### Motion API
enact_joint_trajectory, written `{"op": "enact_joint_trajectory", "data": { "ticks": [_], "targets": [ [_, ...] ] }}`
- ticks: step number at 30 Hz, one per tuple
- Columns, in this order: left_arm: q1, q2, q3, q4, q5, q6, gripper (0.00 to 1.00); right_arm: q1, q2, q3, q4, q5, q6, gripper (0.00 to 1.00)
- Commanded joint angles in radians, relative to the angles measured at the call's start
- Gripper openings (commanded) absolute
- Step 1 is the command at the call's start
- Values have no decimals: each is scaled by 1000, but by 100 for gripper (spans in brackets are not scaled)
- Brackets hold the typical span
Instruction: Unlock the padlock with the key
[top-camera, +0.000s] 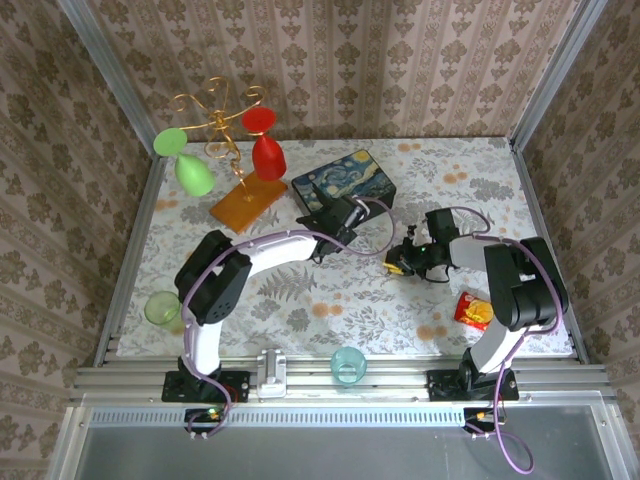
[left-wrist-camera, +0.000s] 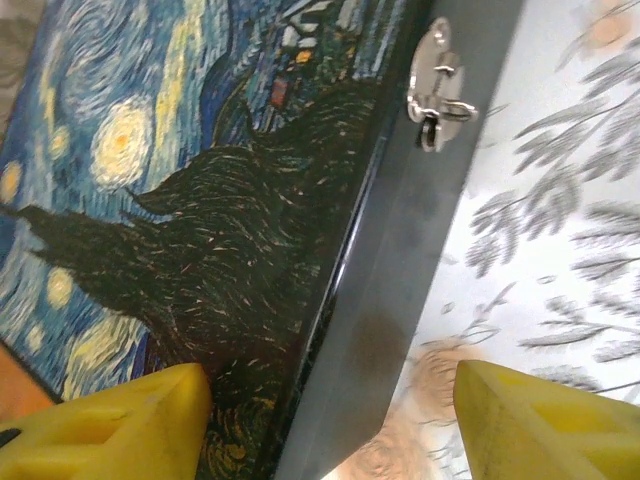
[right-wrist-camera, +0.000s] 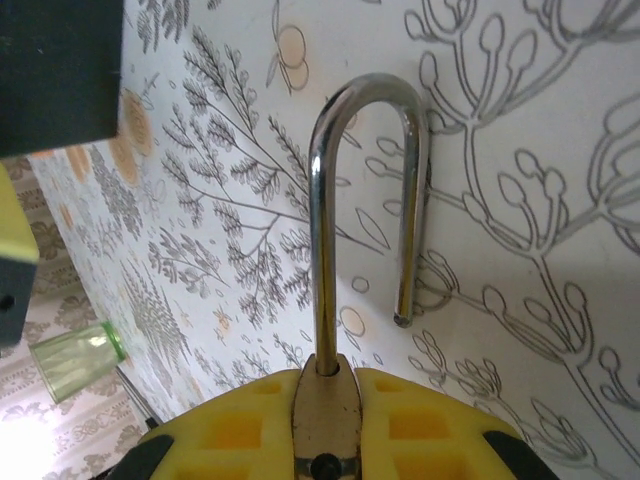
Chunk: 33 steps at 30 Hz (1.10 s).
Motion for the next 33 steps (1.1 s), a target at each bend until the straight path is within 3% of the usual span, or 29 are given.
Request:
{"op": "enact_joint_trajectory", "data": {
  "ticks": [1,7,9,14,19,22,26,29,33],
  "targets": [
    [32,42,-106,-201,-90,-40,67,-7,-34,20,-184,55,-82,15],
    [79,-32,-199,-146,-52,-66,69,-9,-32,65,-364,216,-193,23],
    [80,-44,-203,-143,-36,-71,69,-9,-29,71,-381,218,-211,27],
    [78,-88,-220,-129,75,-126,69,6,-28,104,-427,261,-212,29],
    [85,-157,-264,-55,172,-168,70,35,-38,158,-526,422,-248,30],
    [107,-199,-276,-32,240,-189,70,32,-13,176,-482,410,-247,32],
    [112,-247,-273,-46,253,-185,71,57,45,246,-533,496,-254,32],
    [113,-281,-270,-63,260,-184,72,66,38,261,-554,482,-249,38],
    [112,-299,-269,-63,247,-172,76,69,6,259,-593,568,-259,43]
  ]
}}
